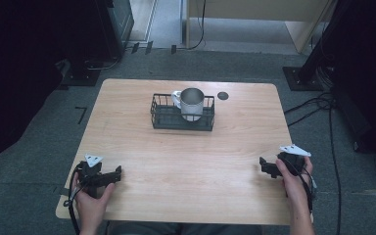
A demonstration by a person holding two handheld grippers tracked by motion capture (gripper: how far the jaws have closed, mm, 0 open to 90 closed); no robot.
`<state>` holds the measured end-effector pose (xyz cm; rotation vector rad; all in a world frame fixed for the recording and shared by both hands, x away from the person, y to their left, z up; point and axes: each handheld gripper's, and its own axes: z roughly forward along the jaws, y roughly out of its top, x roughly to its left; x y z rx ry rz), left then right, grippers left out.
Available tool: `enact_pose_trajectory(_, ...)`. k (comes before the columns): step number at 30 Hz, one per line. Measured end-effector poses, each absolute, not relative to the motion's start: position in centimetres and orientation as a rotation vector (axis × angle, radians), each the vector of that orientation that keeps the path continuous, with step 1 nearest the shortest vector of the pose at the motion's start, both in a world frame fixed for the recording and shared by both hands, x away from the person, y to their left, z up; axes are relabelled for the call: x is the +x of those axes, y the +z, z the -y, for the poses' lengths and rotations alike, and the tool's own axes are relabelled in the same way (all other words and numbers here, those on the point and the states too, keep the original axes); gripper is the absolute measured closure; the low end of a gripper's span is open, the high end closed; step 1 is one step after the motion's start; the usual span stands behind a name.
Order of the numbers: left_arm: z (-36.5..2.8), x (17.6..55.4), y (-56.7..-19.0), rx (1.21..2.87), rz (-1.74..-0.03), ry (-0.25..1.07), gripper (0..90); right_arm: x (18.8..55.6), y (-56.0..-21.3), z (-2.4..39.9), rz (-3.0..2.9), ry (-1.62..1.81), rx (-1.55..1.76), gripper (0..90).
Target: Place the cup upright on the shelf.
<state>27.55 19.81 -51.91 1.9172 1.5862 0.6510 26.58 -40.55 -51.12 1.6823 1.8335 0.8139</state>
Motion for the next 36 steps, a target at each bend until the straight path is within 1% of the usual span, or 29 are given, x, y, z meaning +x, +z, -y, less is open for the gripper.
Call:
enact_pose_trajectory(9,-19.8,27.5,-51.9,1.917,-1.587,0.651,0.0,24.0,-52.4,41.6,-1.790,0.734,1.715,0.0)
enact_pose_trajectory(18,-19.8,27.5,-51.9,1.917,-1.586,0.651,0.0,22.0,-52.7,42.0,-1.747,0.713,1.735,0.0)
enact_pose_trajectory(24,-19.8,27.5,-51.9,1.917,-1.586,0.651,0.0,21.3,-52.9,42.3,-1.725,0.741,1.770,0.0)
enact_pose_trajectory(36,-19.8,27.5,-51.9,1.916,-1.586,0.651,0.0,21.2,-53.0,42.3,-1.727,0.756,1.789,0.0)
